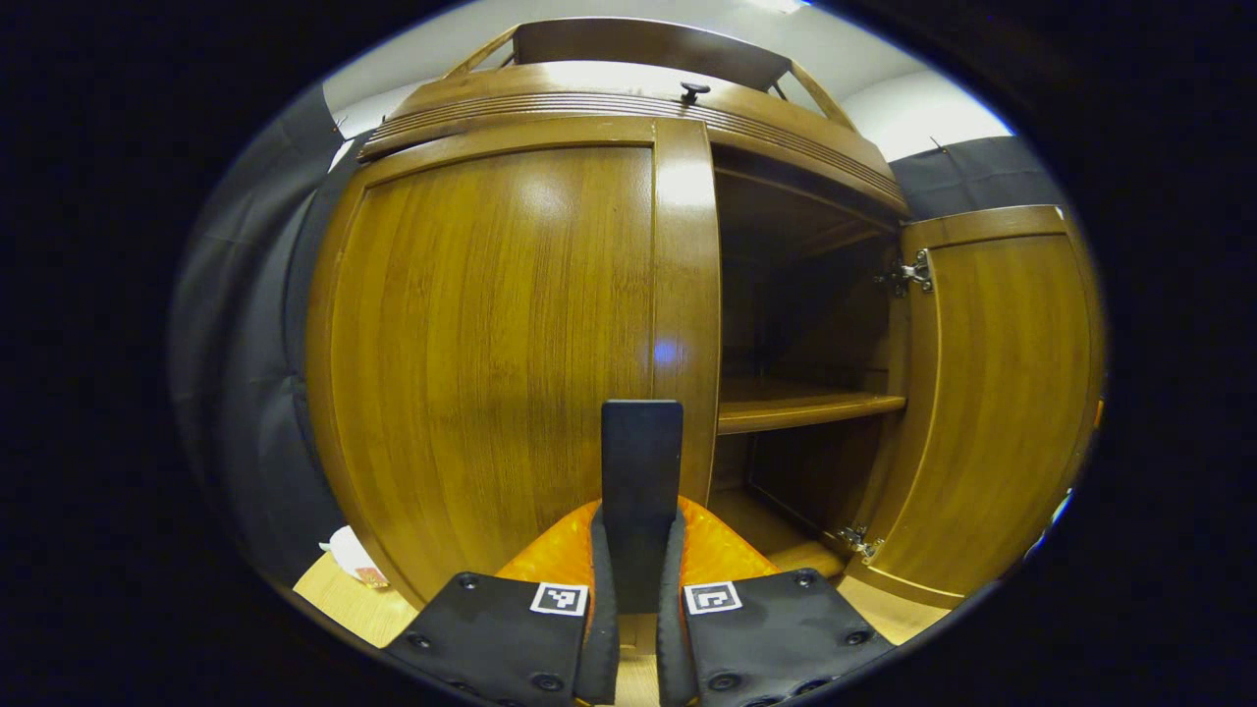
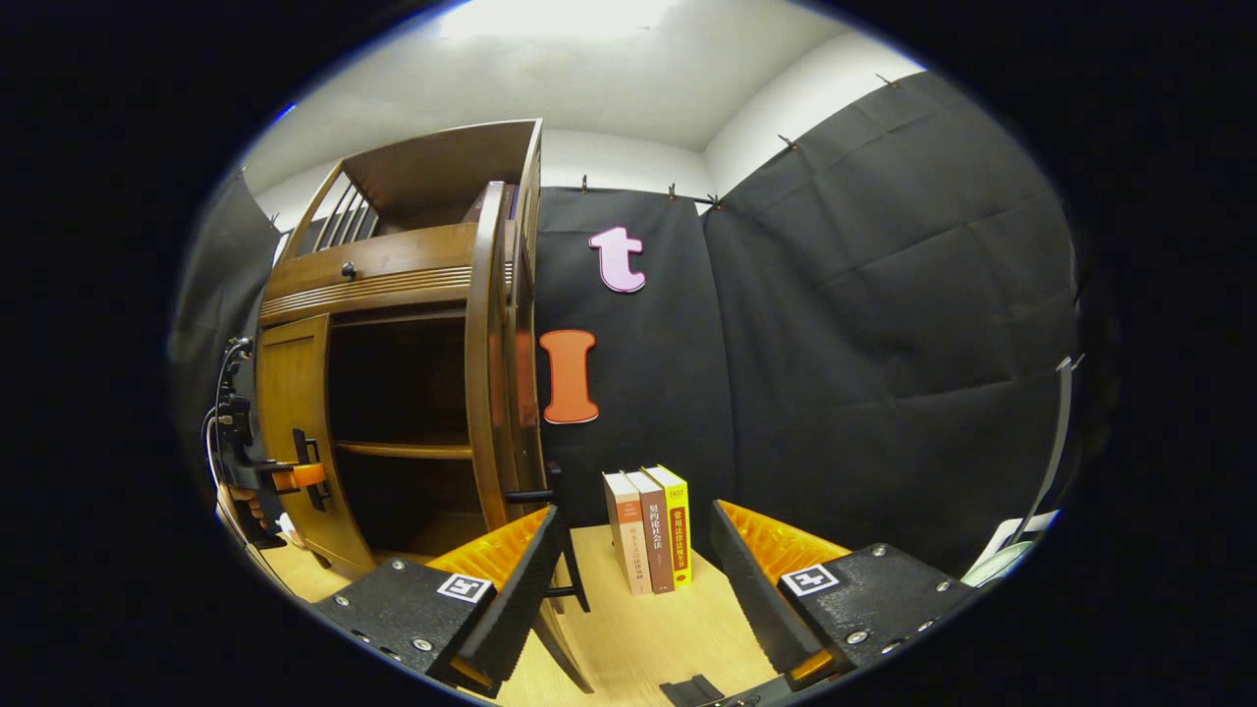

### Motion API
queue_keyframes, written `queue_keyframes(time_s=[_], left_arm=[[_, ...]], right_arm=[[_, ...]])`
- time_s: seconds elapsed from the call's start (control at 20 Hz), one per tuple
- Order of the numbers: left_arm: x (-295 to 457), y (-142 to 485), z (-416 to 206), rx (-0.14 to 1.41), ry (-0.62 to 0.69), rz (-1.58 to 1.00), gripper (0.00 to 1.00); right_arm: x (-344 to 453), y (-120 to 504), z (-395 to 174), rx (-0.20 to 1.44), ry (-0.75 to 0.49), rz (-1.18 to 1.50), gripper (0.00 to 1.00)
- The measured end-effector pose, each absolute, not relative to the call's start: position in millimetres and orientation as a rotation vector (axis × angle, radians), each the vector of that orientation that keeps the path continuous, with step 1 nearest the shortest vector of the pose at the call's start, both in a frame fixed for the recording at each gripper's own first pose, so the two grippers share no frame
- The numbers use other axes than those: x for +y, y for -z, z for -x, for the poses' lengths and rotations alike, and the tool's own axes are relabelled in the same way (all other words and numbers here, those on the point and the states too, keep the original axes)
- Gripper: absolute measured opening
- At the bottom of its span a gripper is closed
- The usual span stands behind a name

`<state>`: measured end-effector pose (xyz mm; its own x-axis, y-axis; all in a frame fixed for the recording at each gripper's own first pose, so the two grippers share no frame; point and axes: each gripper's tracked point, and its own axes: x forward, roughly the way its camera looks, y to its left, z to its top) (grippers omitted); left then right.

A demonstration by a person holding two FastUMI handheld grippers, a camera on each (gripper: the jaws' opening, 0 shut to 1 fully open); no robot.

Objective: Open the right door of the double-door shoe cabinet with the right hand, and open the left door with the left hand.

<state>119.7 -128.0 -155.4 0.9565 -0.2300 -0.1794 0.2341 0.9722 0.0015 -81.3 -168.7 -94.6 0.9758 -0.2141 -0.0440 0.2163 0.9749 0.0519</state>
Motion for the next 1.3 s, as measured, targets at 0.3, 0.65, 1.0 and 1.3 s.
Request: queue_keyframes(time_s=[0.3,0.65,1.0,1.3], left_arm=[[-107,144,-77,0.172,0.264,-0.013,0.22],[-80,137,-40,0.179,0.277,-0.021,0.27],[-41,124,-4,0.172,0.257,-0.04,0.27],[-9,121,15,0.179,0.229,-0.046,0.26]], right_arm=[[-155,85,93,0.028,0.207,-0.061,0.92],[-130,79,99,0.029,0.175,-0.045,0.92],[-99,76,99,0.035,0.124,-0.03,0.92],[-65,76,93,0.041,0.065,-0.039,0.92]])
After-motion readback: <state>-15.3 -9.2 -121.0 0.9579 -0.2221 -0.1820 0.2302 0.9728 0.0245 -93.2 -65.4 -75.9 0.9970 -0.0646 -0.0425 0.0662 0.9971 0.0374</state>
